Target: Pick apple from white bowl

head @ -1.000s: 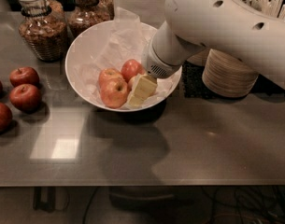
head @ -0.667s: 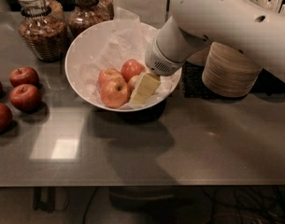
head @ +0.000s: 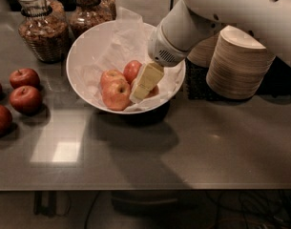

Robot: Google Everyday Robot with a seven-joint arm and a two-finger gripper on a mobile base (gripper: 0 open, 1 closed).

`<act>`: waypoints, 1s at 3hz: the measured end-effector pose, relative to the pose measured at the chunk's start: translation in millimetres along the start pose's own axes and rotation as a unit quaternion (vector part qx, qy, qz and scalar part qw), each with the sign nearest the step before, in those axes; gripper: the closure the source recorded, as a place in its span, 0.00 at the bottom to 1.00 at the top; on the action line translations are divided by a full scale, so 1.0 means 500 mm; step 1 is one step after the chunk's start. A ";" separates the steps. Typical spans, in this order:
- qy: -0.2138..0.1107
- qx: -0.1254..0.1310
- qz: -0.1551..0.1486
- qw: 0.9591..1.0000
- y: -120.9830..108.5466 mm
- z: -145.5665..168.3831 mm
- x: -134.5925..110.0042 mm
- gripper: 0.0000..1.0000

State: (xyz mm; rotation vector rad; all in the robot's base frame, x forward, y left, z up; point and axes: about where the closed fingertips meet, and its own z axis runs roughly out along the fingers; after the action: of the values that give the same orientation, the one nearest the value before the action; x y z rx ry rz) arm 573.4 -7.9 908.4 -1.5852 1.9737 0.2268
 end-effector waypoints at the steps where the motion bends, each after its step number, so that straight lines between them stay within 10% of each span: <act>1: -0.006 0.003 -0.001 1.000 -0.006 -0.013 -0.012 0.00; 3: 0.029 0.034 -0.001 0.999 -0.015 0.031 0.033 0.00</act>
Offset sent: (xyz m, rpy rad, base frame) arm 0.0128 -0.0084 -0.0230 -0.0649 -0.0463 -0.0397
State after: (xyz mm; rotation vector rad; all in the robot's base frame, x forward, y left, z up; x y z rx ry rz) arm 583.6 -16.1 888.7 -1.5668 2.0032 0.1129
